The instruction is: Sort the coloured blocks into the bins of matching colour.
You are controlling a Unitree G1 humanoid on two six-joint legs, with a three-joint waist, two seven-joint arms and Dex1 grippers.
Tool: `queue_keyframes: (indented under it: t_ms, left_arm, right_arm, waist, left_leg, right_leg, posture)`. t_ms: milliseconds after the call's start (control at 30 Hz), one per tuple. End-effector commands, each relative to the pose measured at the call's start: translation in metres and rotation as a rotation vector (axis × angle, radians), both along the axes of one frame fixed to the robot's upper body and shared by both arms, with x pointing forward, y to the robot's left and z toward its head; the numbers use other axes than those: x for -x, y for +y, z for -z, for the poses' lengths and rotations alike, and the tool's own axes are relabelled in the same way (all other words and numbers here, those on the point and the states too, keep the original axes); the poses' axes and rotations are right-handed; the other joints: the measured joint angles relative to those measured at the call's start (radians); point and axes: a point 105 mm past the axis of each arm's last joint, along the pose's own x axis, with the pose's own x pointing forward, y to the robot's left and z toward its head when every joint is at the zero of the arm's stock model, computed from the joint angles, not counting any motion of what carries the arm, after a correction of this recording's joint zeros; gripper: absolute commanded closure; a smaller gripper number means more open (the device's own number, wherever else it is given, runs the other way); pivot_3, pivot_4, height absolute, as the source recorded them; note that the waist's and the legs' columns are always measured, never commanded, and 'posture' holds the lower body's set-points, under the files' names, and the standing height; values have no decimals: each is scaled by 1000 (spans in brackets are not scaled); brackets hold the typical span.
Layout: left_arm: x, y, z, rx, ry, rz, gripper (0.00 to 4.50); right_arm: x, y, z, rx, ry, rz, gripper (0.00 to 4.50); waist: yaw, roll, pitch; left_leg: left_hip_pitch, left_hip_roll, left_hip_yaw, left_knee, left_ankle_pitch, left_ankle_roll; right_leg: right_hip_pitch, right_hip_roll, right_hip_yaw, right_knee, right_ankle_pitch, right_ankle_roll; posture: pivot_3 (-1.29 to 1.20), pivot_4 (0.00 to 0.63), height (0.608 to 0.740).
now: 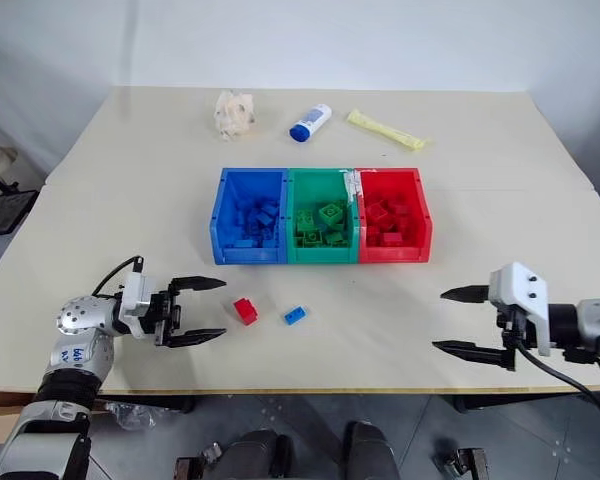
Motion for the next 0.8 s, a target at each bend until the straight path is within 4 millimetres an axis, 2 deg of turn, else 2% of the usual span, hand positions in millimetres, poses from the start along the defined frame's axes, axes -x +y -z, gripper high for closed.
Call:
queue_keyframes:
  t_ms: [33, 200, 600, 800]
  left_arm:
    - [8, 4, -3, -17, -17, 76, 0]
    - [7, 3, -4, -16, -21, 77, 0]
    - [10, 1, -8, -11, -32, 83, 0]
    - [16, 2, -11, -58, -33, 83, 0]
  right_arm:
    - [0, 1, -13, -3, -46, -11, 51]
    - [-4, 8, -14, -11, -57, -20, 51]
    - [-12, 51, -18, -46, -79, -84, 51]
    - [-14, 63, -16, -74, -73, -99, 51]
  waist:
    - [1, 0, 0]
    - [1, 0, 0]
    - [3, 0, 0]
    - [1, 0, 0]
  left_leg:
    - [0, 0, 0, 0, 0, 0]
    - [0, 0, 0, 0, 0, 0]
    - [0, 0, -1, 0, 0, 0]
    - [-1, 0, -1, 0, 0, 0]
  right_leg:
    - [0, 0, 0, 0, 0, 0]
    - [0, 0, 0, 0, 0, 0]
    - [0, -1, 0, -1, 0, 0]
    - [0, -1, 0, -1, 0, 0]
  posture:
    - [0, 150, 740]
    - [0, 150, 740]
    - [0, 150, 740]
    - [0, 150, 740]
